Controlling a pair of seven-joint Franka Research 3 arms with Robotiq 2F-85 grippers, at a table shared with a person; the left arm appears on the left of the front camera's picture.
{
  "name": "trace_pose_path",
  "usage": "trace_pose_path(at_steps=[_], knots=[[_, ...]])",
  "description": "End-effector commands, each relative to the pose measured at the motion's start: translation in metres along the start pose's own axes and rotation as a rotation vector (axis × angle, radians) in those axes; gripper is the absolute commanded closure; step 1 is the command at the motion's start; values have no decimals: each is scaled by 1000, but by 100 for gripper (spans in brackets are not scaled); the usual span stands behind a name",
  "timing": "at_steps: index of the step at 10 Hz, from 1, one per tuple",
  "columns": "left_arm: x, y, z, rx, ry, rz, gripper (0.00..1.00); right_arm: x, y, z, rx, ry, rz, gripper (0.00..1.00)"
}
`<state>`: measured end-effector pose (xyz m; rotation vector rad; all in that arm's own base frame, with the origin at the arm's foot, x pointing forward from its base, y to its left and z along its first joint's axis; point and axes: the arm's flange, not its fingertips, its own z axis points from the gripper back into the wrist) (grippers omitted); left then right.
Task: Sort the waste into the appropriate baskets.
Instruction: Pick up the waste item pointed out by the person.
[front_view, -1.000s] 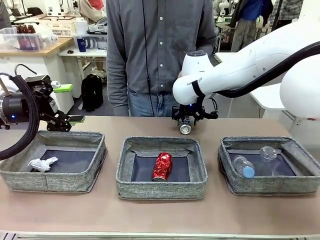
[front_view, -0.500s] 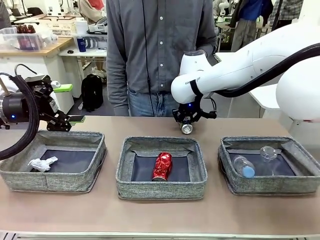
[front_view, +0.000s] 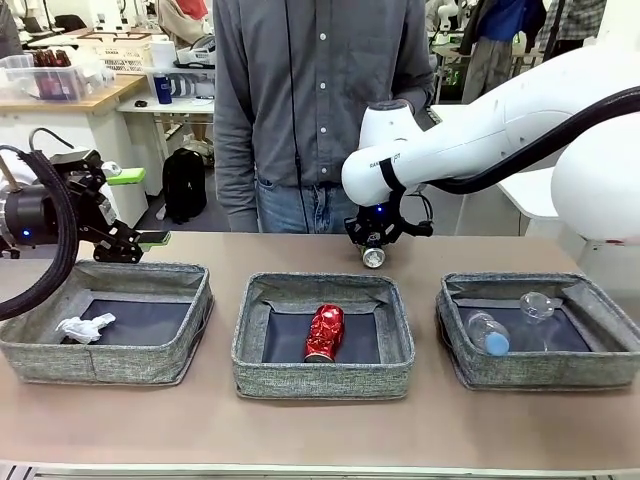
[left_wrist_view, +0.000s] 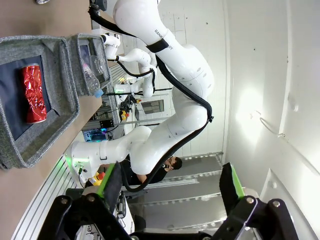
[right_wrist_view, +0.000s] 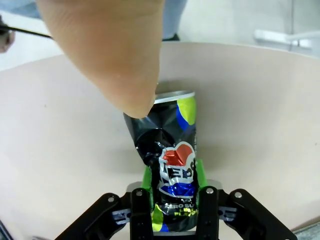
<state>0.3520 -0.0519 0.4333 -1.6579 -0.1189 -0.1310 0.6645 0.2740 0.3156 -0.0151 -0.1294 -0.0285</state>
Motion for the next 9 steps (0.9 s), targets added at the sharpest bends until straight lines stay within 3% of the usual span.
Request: trace_pose_path(at_steps=[1,4,6,7,9], knots=[[-3,-5,-4,-11,-15,4,0,3,1,3,10,25,42,100],[-3,-5,-4,-11,-15,4,0,-38,-32,87,-7,207,23,100],[-3,-5,-4,-11,-15,4,0,-100,-68,157,-35,289,5,100],[-3,-5,-4,-11,-15,4,0,-133,-77,183,-50,253,4,100],[-3,-5,-4,-11,-15,4,0,-200,-83,221,-18,46,-38,100]])
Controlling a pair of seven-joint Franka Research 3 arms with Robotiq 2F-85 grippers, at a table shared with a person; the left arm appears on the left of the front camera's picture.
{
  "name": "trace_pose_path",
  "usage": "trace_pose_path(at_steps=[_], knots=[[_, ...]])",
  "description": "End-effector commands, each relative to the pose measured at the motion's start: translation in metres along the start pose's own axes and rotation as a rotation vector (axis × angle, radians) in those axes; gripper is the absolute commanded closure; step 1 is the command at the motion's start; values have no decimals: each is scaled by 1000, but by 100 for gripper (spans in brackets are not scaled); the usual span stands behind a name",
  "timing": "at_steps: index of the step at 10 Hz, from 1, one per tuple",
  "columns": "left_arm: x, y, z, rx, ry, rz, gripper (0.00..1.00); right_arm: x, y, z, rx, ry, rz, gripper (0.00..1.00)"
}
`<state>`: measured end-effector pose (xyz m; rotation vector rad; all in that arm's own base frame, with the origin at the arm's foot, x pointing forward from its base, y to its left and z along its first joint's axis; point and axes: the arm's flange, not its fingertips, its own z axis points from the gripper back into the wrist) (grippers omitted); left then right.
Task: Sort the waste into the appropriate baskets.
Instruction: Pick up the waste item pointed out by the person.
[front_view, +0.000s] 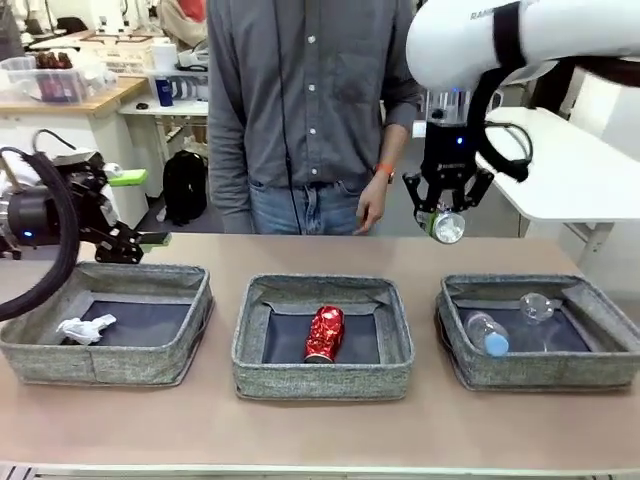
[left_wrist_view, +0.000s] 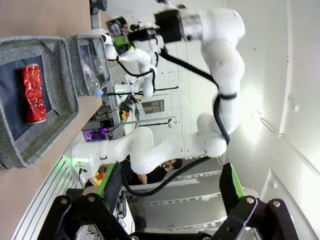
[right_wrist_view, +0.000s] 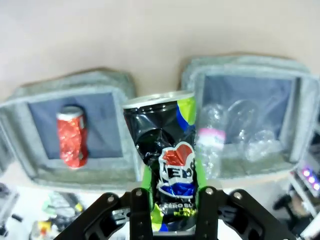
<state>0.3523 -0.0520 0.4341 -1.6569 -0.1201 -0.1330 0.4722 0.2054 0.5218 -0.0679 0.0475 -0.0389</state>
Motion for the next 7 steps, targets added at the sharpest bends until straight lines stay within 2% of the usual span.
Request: trace_pose_path(at_steps=[1,2,3,5,6,7], knots=[[-3,-4,-4,-12,-15,6,0,-64,-13,-14,74,-226,-85,100],[-3,-4,-4,-12,-15,6,0,-64,-31,-23,139,-267,-130,100],[-3,-4,-4,-12,-15,6,0,-34,-4,8,24,-96,-29,100],[-3,-4,-4,-12,-15,6,0,-34,-4,8,24,-96,-29,100],[-3,-4,-4,-12,-15,6,0,-58,-13,1,52,-161,-70,65],[-3,-4,-4,-12,-15,6,0,-42,13,1,60,-168,-24,65]])
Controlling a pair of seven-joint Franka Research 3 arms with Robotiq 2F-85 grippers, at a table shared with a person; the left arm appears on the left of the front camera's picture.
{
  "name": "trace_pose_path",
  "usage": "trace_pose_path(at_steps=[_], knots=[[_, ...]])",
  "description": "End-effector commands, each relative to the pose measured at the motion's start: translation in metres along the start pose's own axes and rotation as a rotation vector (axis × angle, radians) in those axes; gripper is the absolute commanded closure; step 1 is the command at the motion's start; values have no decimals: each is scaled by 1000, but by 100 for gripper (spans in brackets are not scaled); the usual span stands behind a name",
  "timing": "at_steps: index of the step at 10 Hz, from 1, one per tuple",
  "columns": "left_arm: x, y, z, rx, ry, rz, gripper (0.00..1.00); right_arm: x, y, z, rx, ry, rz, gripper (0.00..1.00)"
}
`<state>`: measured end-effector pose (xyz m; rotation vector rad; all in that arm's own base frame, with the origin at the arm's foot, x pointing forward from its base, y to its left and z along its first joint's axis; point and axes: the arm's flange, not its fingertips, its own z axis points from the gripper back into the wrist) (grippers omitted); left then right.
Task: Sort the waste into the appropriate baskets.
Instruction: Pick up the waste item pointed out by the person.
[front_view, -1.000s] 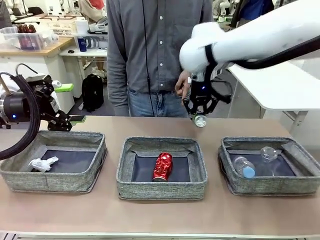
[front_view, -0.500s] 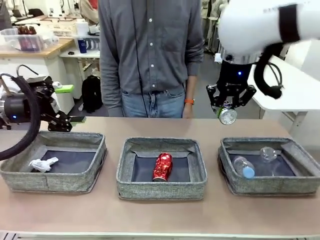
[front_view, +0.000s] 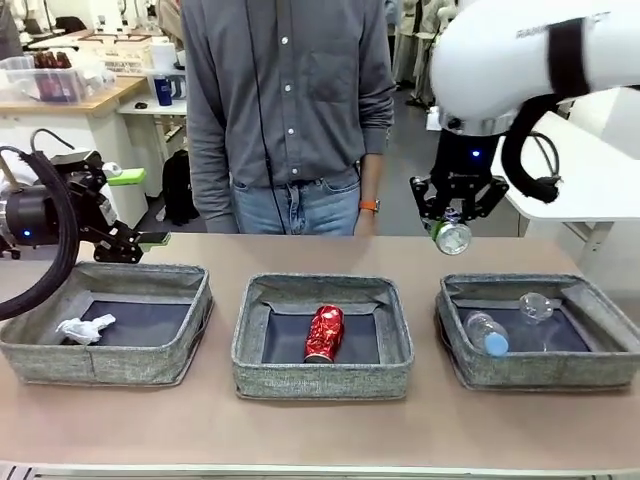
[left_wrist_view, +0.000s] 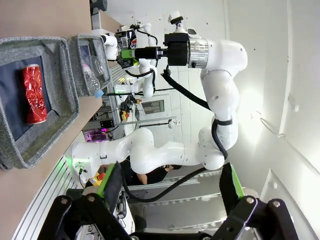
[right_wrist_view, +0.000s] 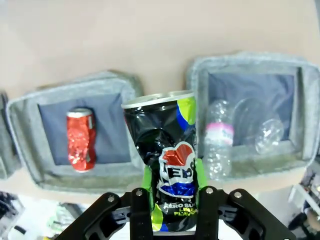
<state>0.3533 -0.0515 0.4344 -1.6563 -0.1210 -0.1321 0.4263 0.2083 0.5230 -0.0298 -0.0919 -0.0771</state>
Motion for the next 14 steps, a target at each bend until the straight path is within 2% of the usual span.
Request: trace_pose_path(at_steps=[1,2,3,4,6,8,10,12,14], knots=[[-4,-4,-4,-13,-14,6,0,14,32,24,-4,-63,39,65],[-4,-4,-4,-13,-14,6,0,22,56,69,-35,-100,51,65],[-4,-4,-4,-13,-14,6,0,28,78,100,28,-74,32,65],[-4,-4,-4,-13,-14,6,0,30,106,131,30,5,-6,65],[-4,-4,-4,-13,-14,6,0,31,149,184,38,78,-88,65],[-4,-4,-4,-13,-14,6,0,29,164,215,33,114,-123,65],[-4,-4,-4,-13,-14,6,0,23,175,236,55,100,-102,65],[-4,-4,-4,-13,-14,6,0,20,197,237,58,84,-18,65],[-4,-4,-4,-13,-14,6,0,19,201,235,36,60,-55,65]])
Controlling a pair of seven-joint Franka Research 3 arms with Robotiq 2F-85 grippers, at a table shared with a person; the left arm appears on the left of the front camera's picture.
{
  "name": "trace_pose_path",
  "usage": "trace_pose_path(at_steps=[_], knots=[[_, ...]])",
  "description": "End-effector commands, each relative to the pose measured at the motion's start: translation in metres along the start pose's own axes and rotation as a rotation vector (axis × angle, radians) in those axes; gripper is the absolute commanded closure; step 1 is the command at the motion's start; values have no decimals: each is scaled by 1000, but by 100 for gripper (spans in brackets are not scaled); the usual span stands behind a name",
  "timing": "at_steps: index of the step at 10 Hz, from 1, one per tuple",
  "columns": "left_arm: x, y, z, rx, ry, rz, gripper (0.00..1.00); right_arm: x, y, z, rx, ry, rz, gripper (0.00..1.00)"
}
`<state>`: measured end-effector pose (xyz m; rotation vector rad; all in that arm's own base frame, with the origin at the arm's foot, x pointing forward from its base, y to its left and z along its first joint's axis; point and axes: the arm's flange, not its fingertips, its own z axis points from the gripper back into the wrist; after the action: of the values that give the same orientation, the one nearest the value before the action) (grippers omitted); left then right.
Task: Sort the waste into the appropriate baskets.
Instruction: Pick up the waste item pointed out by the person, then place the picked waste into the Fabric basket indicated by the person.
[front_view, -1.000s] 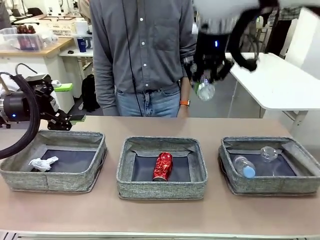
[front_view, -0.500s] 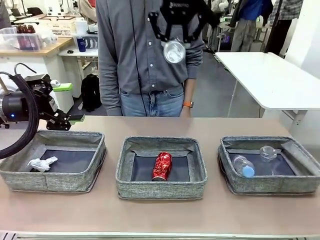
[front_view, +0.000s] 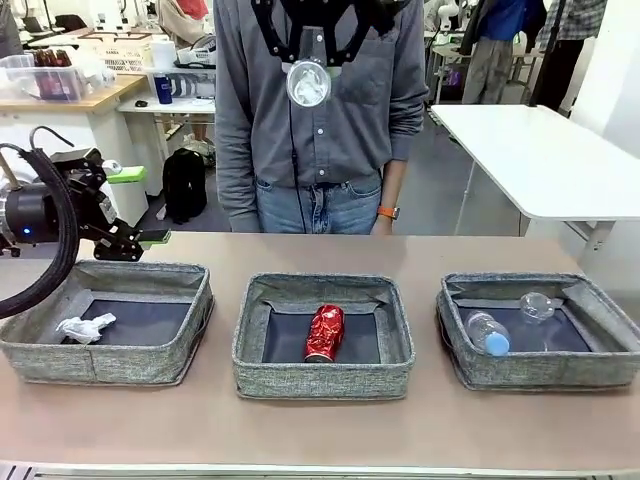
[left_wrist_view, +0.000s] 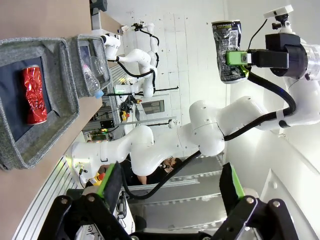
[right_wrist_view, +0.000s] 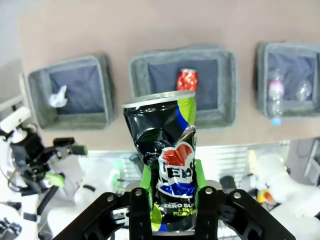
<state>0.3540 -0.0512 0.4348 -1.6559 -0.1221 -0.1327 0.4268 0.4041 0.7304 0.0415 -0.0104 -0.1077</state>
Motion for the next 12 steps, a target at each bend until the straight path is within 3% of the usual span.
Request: trace_pose_path(at_steps=[1,12], knots=[[-5,-4,-5,-13,-14,7,0,-1,-6,3,9,13,-4,65],[-5,-4,-5,-13,-14,7,0,-1,-6,3,9,13,-4,65]])
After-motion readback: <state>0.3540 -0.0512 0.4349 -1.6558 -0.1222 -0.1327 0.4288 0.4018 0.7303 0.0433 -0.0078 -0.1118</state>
